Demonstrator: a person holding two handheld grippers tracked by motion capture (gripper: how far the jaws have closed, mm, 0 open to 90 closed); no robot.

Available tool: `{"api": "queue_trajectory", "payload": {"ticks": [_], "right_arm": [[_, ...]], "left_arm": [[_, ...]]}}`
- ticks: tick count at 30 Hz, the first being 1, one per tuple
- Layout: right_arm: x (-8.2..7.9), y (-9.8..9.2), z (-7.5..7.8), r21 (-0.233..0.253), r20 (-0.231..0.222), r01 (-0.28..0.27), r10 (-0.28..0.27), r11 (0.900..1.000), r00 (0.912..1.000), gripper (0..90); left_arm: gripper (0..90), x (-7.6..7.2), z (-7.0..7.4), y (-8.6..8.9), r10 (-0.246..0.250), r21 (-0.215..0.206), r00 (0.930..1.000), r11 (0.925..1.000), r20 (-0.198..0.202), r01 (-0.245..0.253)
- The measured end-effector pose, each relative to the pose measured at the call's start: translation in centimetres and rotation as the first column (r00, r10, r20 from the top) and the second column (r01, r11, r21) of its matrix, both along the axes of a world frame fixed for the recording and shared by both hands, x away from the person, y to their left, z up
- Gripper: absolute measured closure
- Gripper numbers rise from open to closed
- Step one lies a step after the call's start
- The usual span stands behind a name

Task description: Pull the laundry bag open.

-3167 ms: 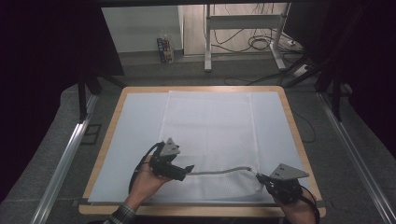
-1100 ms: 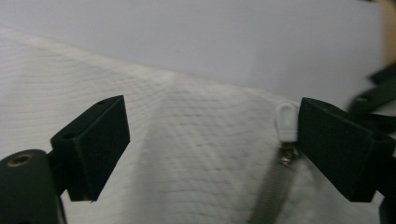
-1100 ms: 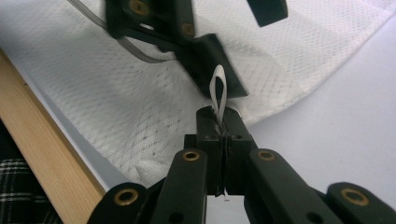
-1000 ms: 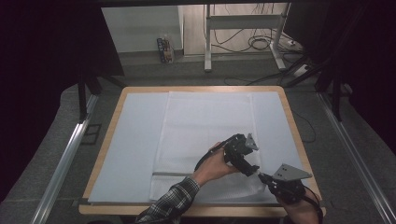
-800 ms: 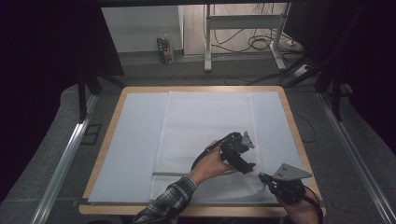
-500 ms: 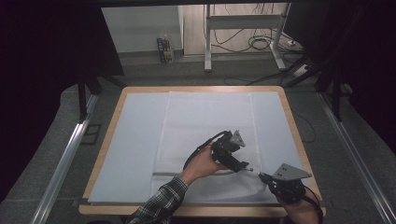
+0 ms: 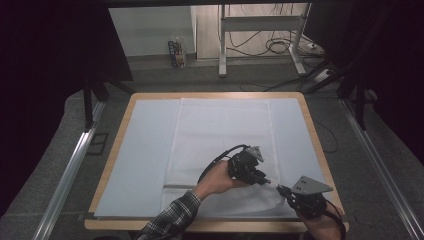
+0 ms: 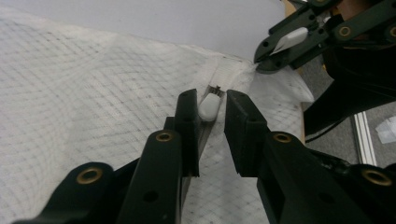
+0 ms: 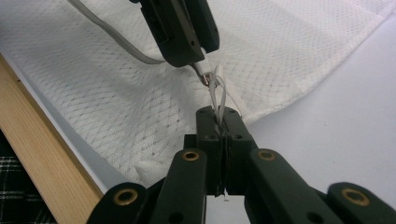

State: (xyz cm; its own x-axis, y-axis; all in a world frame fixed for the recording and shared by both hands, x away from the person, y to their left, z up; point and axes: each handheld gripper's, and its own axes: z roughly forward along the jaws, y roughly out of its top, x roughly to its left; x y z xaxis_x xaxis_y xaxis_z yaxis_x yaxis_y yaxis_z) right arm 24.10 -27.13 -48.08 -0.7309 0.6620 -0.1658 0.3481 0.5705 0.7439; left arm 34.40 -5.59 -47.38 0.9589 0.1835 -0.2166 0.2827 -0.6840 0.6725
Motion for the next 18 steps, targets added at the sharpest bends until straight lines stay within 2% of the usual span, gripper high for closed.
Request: {"api": "queue_trajectory", "payload": {"ticks": [2,4,10,14,18], "right_arm": [[0.0,0.02,-0.01,-0.003,0.0,-0.001,0.001,1.0,1.0,86.8],[-0.03,0.12,-0.05,-0.018,0.005,-0.001,0.001,1.0,1.0,86.8],[-0.13,0.25,-0.02,-0.028,0.014,-0.005,0.005,1.0,0.9999,86.8],[-0.14,0.27,0.0,-0.03,0.018,-0.009,0.009,1.0,0.9998,86.8],[-0.13,0.26,0.02,-0.028,0.02,-0.009,0.01,1.0,0.9997,86.8]], "left_arm": [[77.1,-0.01,0.04,0.0,-0.005,0.003,1.0,1.0,-0.002,0.005],[79.8,-0.15,0.1,-0.07,-0.003,-0.006,0.9996,1.0,-0.027,0.003],[80.8,-0.29,-0.12,-0.39,-0.015,0.029,0.9996,0.9995,-0.024,0.016],[80.4,-0.4,-0.46,-0.65,-0.002,0.026,0.9996,0.9996,-0.03,0.003],[82.3,-0.39,-0.6,-0.76,0.002,0.047,0.9998,0.9989,-0.022,-0.001]]}}
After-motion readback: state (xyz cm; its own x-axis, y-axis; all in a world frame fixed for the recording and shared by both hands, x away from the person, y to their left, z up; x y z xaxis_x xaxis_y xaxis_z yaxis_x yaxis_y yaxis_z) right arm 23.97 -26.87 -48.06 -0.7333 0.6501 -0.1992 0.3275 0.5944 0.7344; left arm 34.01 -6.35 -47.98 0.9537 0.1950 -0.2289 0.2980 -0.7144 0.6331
